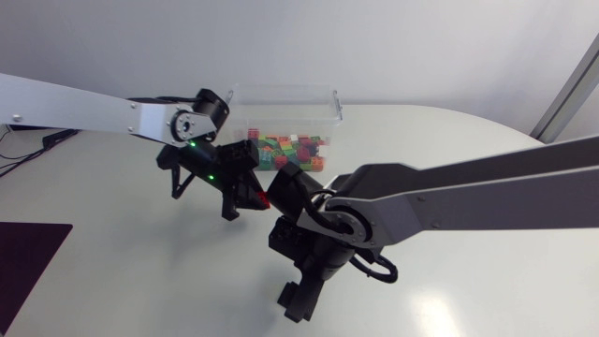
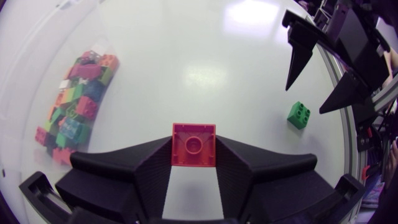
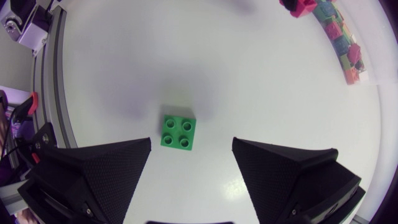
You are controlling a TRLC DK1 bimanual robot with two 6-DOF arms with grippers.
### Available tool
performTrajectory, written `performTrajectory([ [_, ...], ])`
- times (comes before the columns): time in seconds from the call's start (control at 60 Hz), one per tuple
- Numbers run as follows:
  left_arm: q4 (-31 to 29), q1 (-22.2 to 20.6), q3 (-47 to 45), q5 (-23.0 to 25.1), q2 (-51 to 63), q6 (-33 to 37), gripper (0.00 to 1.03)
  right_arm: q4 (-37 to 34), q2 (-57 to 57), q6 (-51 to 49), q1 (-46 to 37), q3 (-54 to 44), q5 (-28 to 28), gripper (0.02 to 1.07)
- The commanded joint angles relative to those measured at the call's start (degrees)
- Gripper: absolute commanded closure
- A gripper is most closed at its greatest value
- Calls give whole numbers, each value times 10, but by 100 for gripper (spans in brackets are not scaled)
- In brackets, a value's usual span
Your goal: Place the duplo bricks in the container
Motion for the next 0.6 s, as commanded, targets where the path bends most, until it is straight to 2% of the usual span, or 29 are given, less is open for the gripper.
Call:
performTrajectory([
  [0.0, 11, 11, -35, 1, -58, -38, 72, -16, 26, 21, 5, 30, -2, 13],
  [0.4, 20, 87, -66, 26, -191, -109, 71, -63, 82, 25, 26, 74, -7, 13],
  [0.583, 20, 100, -71, 26, -214, -119, 71, -74, 102, 36, 37, 94, -8, 23],
])
